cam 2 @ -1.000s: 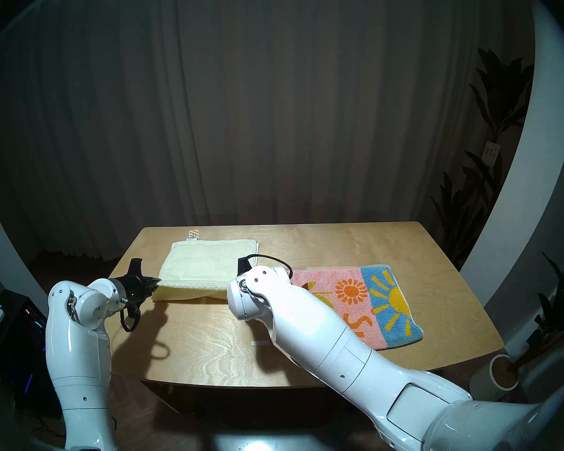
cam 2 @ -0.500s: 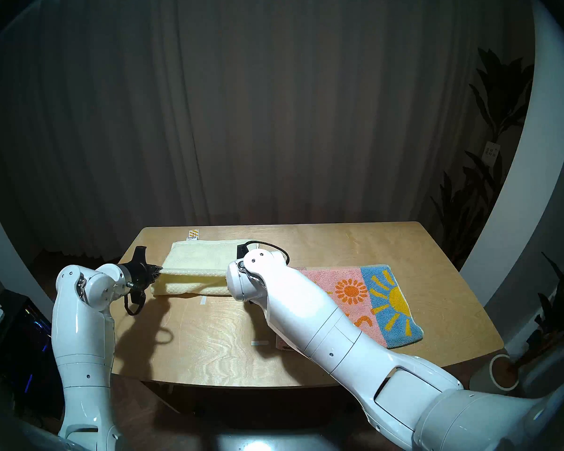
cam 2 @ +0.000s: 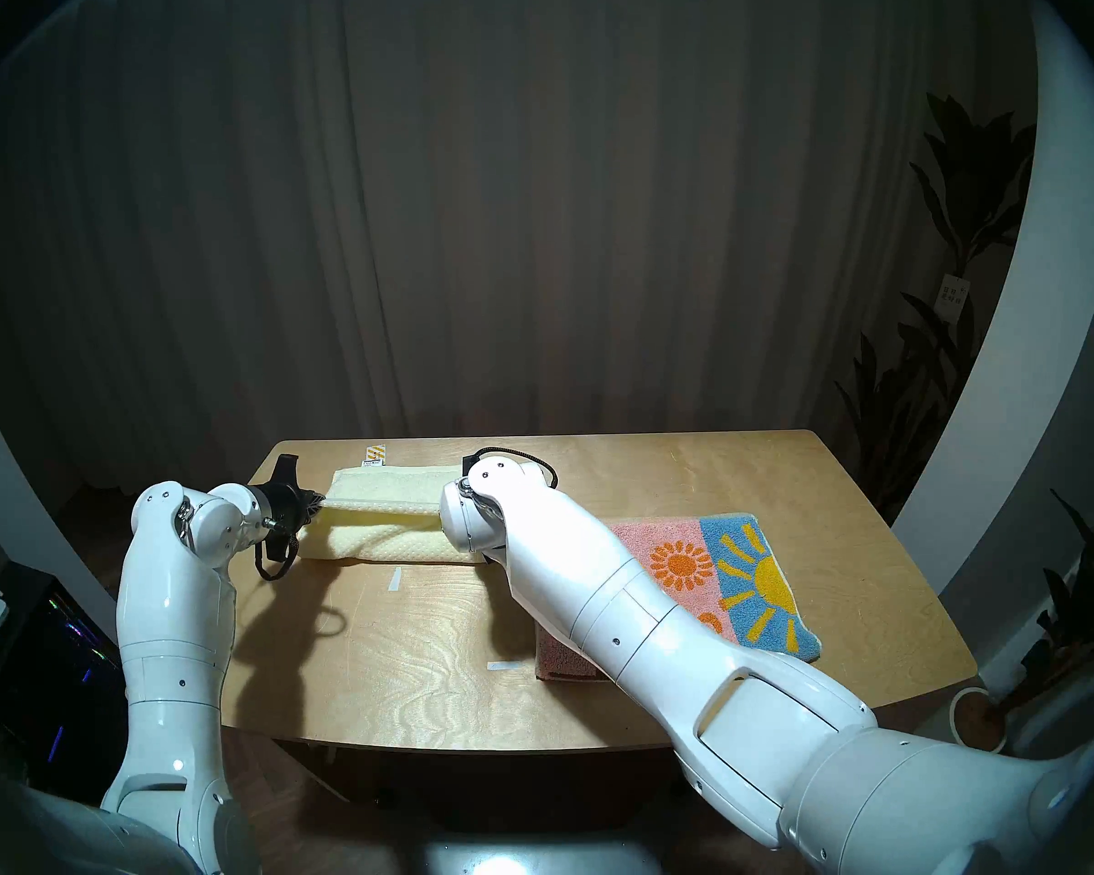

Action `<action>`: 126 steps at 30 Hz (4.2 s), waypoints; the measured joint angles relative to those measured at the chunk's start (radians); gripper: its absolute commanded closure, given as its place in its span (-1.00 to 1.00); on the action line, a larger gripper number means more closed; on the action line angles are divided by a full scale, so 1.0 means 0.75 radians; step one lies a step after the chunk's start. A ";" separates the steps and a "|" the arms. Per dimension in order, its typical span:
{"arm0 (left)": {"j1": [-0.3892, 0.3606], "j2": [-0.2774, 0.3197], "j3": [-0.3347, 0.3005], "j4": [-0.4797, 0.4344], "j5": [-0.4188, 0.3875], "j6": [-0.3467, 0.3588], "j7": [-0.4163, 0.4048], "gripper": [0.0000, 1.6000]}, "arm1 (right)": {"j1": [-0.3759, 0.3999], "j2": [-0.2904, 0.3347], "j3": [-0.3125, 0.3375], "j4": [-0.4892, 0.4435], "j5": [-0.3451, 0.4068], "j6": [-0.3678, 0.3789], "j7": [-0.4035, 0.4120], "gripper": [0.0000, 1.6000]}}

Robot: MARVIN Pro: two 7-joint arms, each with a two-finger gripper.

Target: Fold each towel twice and stack them on table

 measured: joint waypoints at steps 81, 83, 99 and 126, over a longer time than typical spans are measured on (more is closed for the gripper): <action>-0.748 0.114 0.385 1.214 0.301 -0.217 -0.395 0.93 | 0.505 -0.407 0.127 1.195 -0.009 0.369 0.501 0.65; -0.759 0.115 0.390 1.231 0.305 -0.221 -0.403 0.59 | 0.510 -0.413 0.130 1.209 -0.009 0.371 0.511 0.41; -0.830 0.135 0.414 1.321 0.336 -0.259 -0.461 -0.97 | 0.558 -0.430 0.157 1.288 -0.015 0.373 0.561 0.22; -0.884 0.145 0.452 1.371 0.382 -0.327 -0.576 -1.00 | 0.635 -0.440 0.190 1.320 -0.042 0.402 0.633 -0.45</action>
